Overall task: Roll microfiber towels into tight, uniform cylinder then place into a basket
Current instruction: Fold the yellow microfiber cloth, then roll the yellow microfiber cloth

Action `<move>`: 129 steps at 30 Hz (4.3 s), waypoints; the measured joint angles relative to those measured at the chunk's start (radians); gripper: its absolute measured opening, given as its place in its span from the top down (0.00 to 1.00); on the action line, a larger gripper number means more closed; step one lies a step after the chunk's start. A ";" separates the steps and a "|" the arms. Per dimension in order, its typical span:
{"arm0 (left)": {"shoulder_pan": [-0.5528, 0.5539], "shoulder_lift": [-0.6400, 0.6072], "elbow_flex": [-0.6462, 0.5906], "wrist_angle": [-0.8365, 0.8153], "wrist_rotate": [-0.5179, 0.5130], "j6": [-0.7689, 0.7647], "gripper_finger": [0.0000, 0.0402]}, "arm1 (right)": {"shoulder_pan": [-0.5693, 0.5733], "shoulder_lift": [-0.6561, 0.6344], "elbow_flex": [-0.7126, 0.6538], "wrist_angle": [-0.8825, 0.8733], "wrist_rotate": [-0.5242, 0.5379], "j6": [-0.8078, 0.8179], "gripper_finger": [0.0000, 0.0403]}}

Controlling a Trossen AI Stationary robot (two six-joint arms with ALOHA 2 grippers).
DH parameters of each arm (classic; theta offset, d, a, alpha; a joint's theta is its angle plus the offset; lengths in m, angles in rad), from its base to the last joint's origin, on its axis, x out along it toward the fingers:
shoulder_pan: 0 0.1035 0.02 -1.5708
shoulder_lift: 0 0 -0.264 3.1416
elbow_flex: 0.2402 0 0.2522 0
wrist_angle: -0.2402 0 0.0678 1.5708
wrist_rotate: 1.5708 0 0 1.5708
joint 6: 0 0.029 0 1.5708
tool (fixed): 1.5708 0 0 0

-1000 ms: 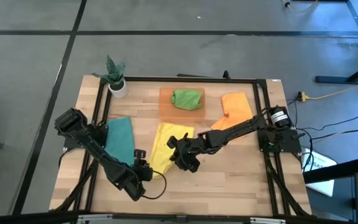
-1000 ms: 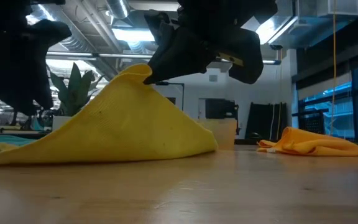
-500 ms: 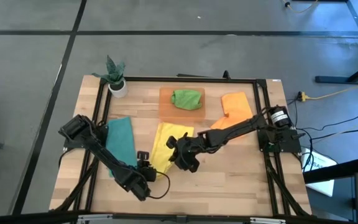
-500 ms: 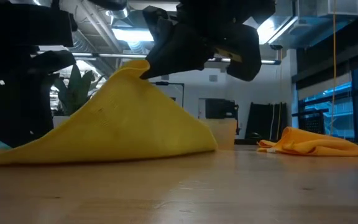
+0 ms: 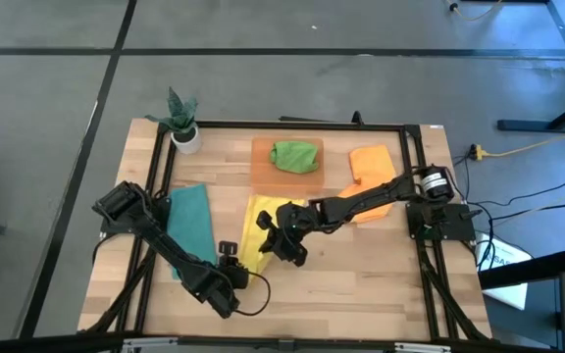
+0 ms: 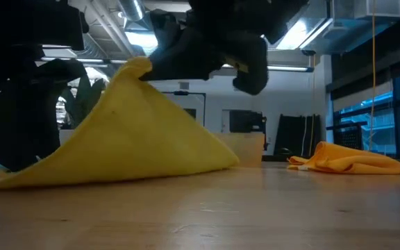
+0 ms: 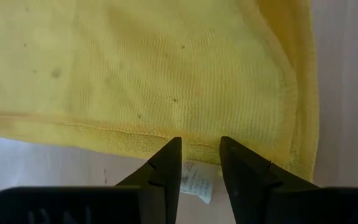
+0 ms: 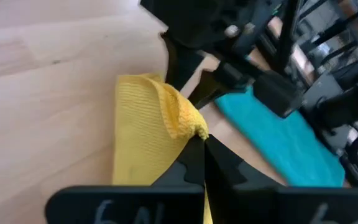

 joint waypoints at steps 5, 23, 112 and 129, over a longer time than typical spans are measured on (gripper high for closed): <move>-0.001 -0.003 -0.031 0.050 0.002 0.000 0.74 | 0.001 0.037 0.002 0.081 -0.002 -0.044 1.00; -0.004 -0.003 -0.053 0.091 0.001 0.003 0.75 | -0.053 0.104 0.024 0.207 -0.119 -0.053 1.00; -0.129 -0.198 -0.095 0.010 -0.017 -0.105 0.75 | 0.119 0.283 0.278 -0.143 0.031 -0.022 0.62; -0.111 -0.198 -0.302 0.400 -0.016 0.230 0.75 | 0.182 0.283 0.278 -0.184 0.139 -0.012 0.62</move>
